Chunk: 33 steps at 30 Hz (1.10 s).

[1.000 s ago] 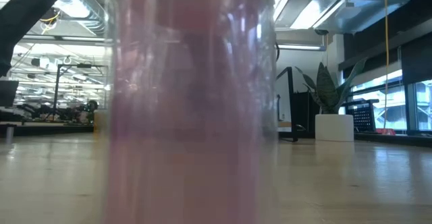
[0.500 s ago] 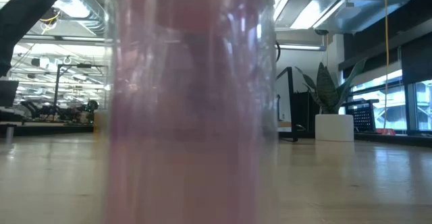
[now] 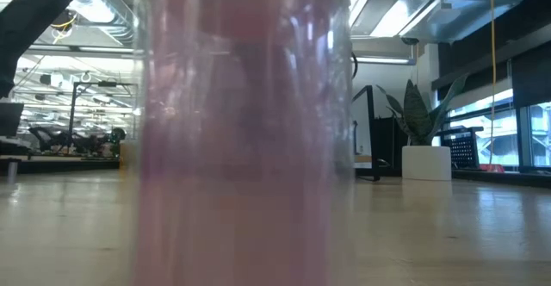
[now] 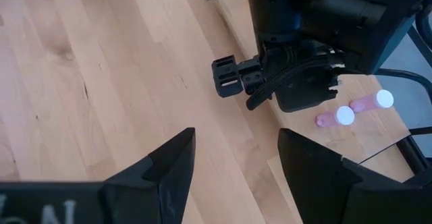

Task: Pick and place medicine bottles onto shelf by color
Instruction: Remove the blue pill bottle from the shelf

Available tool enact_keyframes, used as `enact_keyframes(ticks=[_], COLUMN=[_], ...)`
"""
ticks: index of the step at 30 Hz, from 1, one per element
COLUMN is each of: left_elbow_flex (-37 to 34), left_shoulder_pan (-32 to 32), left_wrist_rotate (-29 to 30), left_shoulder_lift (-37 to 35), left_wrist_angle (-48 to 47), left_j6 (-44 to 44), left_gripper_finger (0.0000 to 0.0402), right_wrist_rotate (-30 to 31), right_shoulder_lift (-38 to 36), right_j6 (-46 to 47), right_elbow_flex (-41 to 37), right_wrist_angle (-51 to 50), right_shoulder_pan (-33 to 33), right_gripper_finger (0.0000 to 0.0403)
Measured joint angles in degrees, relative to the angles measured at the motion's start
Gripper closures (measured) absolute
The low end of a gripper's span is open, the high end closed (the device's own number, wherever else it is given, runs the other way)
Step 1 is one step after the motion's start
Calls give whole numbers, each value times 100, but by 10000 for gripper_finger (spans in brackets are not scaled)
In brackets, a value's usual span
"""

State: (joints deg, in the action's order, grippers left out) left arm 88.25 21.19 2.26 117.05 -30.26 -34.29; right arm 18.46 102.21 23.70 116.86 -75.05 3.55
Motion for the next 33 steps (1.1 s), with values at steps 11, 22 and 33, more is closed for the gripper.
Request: enact_keyframes(ticks=[11, 22, 33], left_elbow_flex=[0, 0, 0], left_shoulder_pan=[0, 0, 0], left_wrist_rotate=[0, 0, -20], left_shoulder_lift=[0, -13, -15], left_wrist_angle=[-2, -61, -81], left_j6=[1, 76, 85], left_gripper_finger=[229, 283, 295], right_wrist_rotate=[-2, -2, -2], right_shoulder_lift=[0, 0, 0], right_j6=[2, 2, 4], right_elbow_flex=[0, 2, 2], right_wrist_angle=[0, 0, 0], right_shoulder_pan=[0, 1, 2], right_gripper_finger=[189, 189, 189])
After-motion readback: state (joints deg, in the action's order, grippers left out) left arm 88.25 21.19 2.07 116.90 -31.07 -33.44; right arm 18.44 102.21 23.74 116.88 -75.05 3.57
